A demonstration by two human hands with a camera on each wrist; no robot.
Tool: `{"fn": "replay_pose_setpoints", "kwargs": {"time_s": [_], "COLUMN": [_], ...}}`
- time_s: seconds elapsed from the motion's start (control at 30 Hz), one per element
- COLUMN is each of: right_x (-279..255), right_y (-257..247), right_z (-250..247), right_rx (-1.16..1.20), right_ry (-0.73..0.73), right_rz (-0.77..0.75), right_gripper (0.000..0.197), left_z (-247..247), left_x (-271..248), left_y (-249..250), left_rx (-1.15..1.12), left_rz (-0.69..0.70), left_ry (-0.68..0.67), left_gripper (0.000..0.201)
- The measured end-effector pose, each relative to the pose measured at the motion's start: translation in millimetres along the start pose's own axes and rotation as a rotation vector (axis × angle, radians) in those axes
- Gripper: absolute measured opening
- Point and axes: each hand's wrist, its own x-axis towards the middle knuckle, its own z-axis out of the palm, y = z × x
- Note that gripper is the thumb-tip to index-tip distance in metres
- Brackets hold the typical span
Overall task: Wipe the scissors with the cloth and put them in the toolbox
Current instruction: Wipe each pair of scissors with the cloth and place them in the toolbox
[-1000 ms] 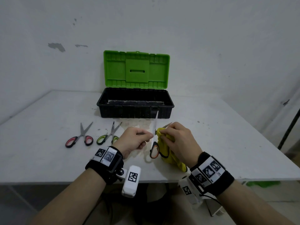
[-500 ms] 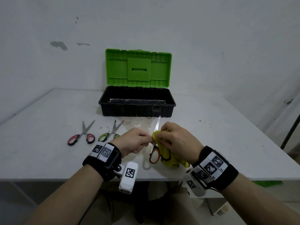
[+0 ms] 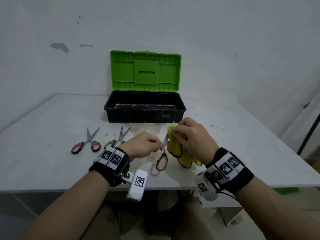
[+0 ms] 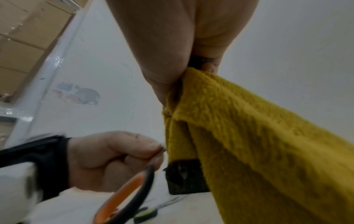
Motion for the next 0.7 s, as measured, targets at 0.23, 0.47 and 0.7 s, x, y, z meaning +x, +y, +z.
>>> {"fn": "replay_pose_setpoints", "kwargs": {"time_s": [0.23, 0.47, 0.7], "right_x": [-8.5, 12.0, -11.4], "right_y": [-9.3, 16.3, -4.7], "right_z": [13.5, -0.6, 7.2], "right_rx": [-0.010, 0.013, -0.006], "right_ry": [-0.090, 0.119, -0.058], "right_rz": [-0.078, 0.158, -0.057], "right_gripper": [0.016, 0.017, 0.017], "left_z": [-1.3, 0.1, -1.1], "left_x": [0.4, -2.6, -1.2], "left_y": [3.8, 1.3, 2.2], "left_rx": [0.085, 0.065, -0.005], "left_rz": [0.098, 0.061, 0.062], "left_ry": [-0.013, -0.005, 0.009], "left_gripper": [0.022, 0.019, 0.026]}}
